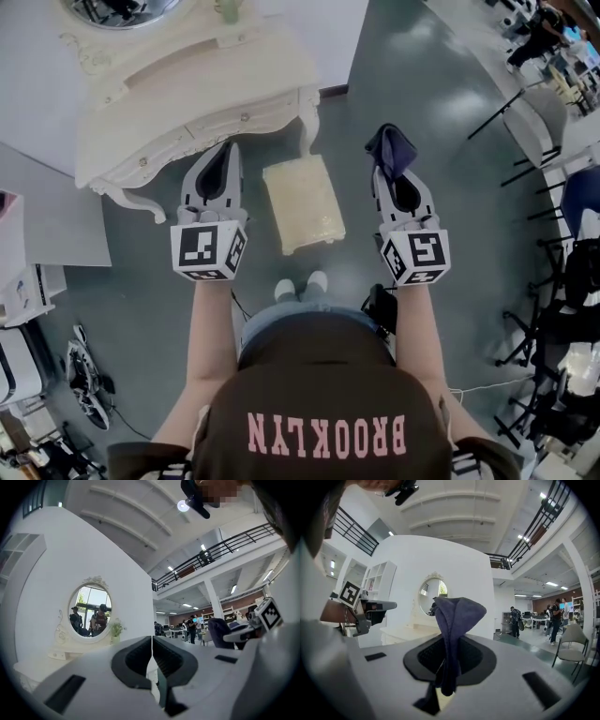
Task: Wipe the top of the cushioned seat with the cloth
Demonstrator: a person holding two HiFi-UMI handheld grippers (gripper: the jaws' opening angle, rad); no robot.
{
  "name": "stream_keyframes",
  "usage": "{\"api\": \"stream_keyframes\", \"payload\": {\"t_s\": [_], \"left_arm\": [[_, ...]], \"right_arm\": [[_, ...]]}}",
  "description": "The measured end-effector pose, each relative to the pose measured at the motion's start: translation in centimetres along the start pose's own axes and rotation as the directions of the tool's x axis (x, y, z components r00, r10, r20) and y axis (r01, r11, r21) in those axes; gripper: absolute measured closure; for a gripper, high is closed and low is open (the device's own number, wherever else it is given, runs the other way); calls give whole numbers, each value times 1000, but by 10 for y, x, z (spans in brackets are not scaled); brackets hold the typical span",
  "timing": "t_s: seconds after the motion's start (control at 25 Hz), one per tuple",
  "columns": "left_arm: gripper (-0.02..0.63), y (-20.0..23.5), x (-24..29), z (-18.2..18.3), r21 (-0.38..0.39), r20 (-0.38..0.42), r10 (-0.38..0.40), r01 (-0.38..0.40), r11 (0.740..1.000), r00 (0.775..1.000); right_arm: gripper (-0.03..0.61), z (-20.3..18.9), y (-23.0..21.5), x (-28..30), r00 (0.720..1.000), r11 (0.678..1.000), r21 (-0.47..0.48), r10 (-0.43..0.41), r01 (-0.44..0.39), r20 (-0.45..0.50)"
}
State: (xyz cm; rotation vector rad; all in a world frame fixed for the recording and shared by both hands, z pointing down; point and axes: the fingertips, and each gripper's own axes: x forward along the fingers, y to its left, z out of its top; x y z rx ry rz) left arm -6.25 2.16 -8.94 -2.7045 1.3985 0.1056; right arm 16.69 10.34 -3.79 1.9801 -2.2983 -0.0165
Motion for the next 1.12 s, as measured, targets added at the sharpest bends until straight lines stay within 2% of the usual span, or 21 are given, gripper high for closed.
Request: {"api": "stream_keyframes", "payload": {"t_s": [0.44, 0.64, 1.12], "left_arm": [[607, 4, -4, 0, 2, 1, 0, 0, 1000, 1000], [607, 1, 0, -3, 30, -12, -12, 13, 999, 1000], [607, 2, 0, -9, 15, -21, -22, 23, 1000, 1000]], "right_arm": [[538, -9, 0, -7, 1000, 1000, -3, -4, 4, -15], [539, -10, 4, -5, 1000, 1000, -14, 0, 0, -23], [539, -13, 7, -1, 999, 1000, -6, 0, 0, -34]]}}
